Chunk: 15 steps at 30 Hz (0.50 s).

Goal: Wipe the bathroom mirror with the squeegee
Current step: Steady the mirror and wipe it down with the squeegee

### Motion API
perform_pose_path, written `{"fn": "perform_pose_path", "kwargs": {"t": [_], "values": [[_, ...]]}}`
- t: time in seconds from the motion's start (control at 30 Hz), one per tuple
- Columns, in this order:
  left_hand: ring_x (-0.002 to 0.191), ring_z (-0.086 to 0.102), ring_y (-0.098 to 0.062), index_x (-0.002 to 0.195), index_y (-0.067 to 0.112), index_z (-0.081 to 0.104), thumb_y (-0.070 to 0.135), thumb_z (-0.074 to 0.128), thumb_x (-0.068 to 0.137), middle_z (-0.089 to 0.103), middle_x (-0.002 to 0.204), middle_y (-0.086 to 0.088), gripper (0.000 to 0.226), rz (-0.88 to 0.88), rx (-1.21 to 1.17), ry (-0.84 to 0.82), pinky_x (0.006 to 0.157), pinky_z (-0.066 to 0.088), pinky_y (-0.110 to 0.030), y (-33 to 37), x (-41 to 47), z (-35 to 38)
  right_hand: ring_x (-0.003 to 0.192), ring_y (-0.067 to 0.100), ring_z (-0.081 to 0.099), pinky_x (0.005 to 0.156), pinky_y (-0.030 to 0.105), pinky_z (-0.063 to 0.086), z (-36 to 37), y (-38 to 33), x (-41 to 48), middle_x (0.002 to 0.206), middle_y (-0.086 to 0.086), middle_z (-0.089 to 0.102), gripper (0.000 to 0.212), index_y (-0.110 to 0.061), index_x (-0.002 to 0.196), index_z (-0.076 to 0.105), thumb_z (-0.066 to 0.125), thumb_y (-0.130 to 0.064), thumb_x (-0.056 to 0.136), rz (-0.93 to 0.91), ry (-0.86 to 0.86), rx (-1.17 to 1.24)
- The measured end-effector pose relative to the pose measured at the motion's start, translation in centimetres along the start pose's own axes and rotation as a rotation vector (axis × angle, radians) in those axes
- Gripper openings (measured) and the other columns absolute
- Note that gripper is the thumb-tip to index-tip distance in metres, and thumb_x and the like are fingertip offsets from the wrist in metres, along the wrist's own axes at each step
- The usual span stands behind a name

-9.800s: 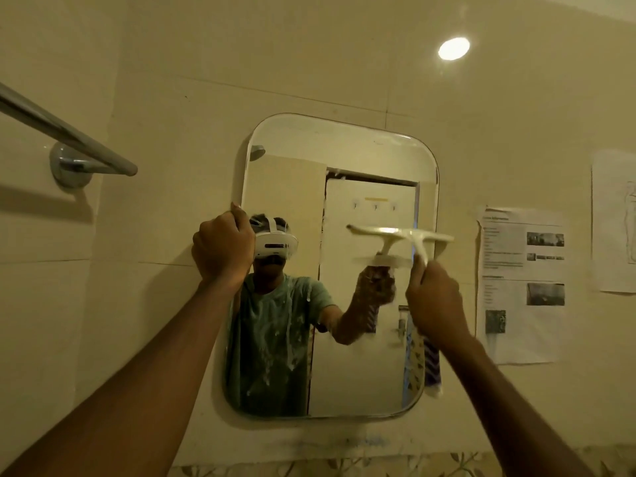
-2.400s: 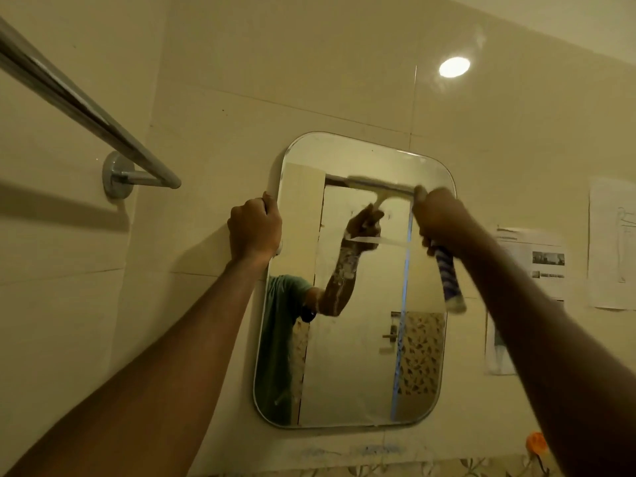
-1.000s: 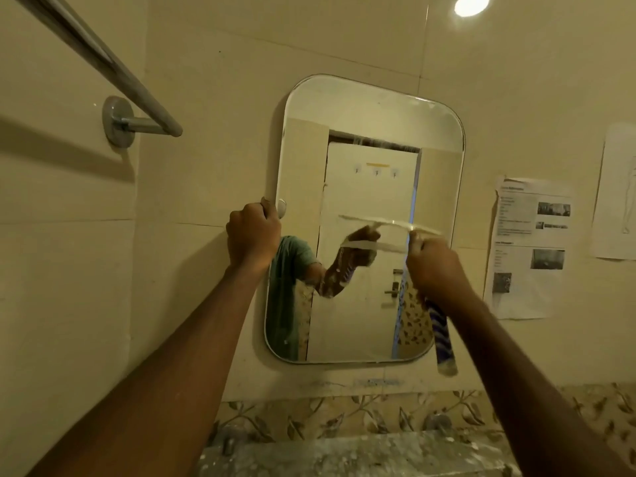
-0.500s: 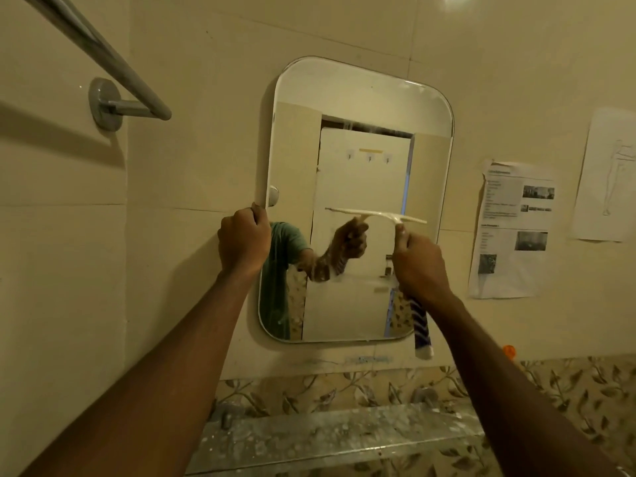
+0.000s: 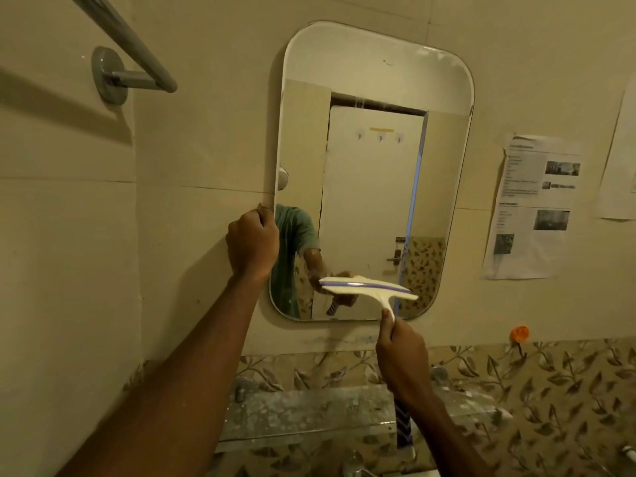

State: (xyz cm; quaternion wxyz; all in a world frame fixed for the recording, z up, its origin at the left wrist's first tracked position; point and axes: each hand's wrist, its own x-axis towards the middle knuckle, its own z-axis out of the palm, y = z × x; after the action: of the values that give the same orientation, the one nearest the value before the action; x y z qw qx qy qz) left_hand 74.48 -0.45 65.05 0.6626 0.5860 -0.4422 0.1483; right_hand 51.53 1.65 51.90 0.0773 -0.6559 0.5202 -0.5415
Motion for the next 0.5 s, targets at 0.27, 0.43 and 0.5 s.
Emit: {"fn": "perform_pose_path", "kwargs": {"t": [0.27,0.43,0.5], "values": [[0.045,0.039,-0.003,0.068,0.009,0.063,0.026,0.037,0.102,0.055,0.060,-0.001,0.046,0.007,0.043,0.010,0.044,0.022,-0.016,-0.7,-1.1,-0.1,0.054,0.022,0.056,0.048,0.036,0.046,-3.9,-4.5,6.8,0.062,0.008,0.059,0.048,-0.009,0.075,0.058,0.030,-0.036,0.103,-0.118,0.103,-0.016],[0.045,0.047,-0.008,0.065,0.013,0.059,0.026,0.038,0.102,0.056,0.056,-0.001,0.045,0.031,0.015,0.012,0.044,0.029,-0.018,-1.4,-1.1,0.2,0.039,0.006,0.050,0.032,0.014,0.032,0.0,0.1,1.7,0.049,-0.004,0.051,0.039,-0.030,0.064,0.045,0.035,-0.032,0.102,-0.046,0.097,0.007],[0.045,0.047,-0.009,0.062,0.015,0.055,0.027,0.038,0.102,0.054,0.054,-0.001,0.045,0.028,0.004,0.013,0.045,0.029,-0.019,-1.4,-1.3,0.2,0.045,-0.002,0.053,0.033,0.011,0.035,0.9,1.2,0.3,0.047,-0.007,0.048,0.038,-0.028,0.064,0.046,0.037,-0.031,0.101,-0.015,0.090,0.025]]}}
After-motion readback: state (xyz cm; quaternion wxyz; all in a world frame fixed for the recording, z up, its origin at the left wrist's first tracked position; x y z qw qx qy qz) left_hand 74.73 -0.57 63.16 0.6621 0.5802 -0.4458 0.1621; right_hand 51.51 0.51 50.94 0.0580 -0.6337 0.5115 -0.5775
